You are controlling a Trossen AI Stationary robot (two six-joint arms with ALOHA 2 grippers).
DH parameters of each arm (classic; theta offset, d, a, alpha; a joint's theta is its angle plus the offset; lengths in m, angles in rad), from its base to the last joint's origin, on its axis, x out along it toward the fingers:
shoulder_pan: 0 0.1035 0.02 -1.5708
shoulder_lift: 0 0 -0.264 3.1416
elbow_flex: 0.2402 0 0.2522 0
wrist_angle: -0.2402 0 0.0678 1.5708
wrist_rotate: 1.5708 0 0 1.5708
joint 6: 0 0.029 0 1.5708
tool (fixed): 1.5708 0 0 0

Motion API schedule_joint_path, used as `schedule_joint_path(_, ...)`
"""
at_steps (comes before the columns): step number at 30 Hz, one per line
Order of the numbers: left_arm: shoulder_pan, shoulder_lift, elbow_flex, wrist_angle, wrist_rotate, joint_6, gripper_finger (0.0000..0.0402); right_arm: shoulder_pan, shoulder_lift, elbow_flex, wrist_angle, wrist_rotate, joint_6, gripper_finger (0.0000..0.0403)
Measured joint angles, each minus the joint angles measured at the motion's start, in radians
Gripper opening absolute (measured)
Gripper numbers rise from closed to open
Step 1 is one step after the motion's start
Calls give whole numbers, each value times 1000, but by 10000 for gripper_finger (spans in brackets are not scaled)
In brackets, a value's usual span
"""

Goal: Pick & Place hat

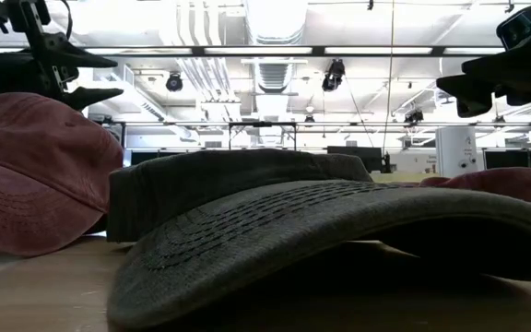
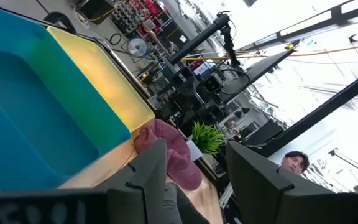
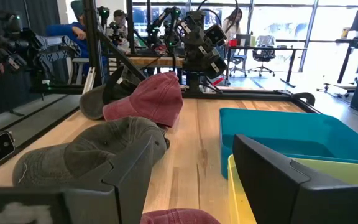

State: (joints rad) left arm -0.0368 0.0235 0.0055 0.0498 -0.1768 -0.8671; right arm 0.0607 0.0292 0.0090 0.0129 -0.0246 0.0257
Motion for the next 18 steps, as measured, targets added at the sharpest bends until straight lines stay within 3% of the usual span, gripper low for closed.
schedule_joint_path(18, 0, 0, 0, -1, -1, 36, 161, 0, 0, 0, 0, 0, 0, 219)
